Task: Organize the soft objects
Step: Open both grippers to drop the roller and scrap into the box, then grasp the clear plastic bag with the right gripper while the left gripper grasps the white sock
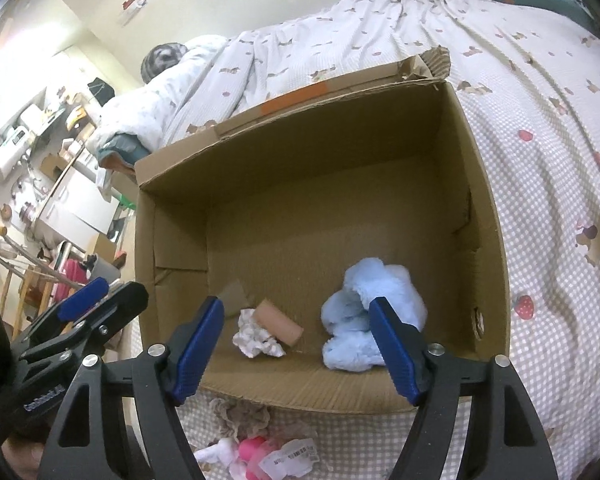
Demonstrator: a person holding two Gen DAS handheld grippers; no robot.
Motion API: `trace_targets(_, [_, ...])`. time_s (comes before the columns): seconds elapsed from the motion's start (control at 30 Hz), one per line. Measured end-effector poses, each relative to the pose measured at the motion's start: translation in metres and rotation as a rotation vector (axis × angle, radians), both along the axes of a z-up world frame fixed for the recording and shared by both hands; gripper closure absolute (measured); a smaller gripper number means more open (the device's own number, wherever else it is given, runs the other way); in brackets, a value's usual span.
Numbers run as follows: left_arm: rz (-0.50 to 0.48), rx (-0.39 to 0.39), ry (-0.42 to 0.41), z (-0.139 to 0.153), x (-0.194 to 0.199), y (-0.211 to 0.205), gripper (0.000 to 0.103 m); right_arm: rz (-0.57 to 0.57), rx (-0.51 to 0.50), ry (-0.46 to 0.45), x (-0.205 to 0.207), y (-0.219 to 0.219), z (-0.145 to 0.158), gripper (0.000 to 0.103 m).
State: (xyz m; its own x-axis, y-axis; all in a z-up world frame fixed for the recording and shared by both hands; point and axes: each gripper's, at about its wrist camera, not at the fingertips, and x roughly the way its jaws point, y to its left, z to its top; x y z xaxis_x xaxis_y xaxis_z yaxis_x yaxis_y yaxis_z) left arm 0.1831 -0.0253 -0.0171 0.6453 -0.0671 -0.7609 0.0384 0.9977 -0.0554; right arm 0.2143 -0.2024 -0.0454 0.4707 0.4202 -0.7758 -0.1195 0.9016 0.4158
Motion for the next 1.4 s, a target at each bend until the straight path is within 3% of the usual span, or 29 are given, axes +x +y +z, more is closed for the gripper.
trace_targets(0.3, [0.046,-0.036,0.023,-0.001,-0.006,0.012,0.011,-0.016,-0.002,-0.008,-0.007,-0.001,0.004,0.024])
trace_targets(0.47, [0.044,-0.013,0.019,0.002,-0.016,0.013,0.011,-0.021,0.071,0.060,-0.008,-0.005,-0.001,0.024])
trace_targets(0.7, [0.038,0.010,-0.003,0.014,-0.034,0.017,0.011,0.043,-0.068,-0.027,-0.032,0.016,0.020,0.024])
trace_targets(1.1, [0.022,0.010,0.033,0.007,-0.072,0.019,0.010,0.052,-0.072,0.024,-0.067,0.006,0.011,0.024])
trace_targets(1.37, [0.016,0.014,0.020,0.004,-0.090,0.023,0.002,0.029,-0.072,0.044,-0.082,-0.008,0.006,0.024])
trace_targets(1.4, [0.020,0.015,0.023,0.002,-0.092,0.025,0.002,0.033,-0.058,0.054,-0.083,-0.009,0.005,0.019])
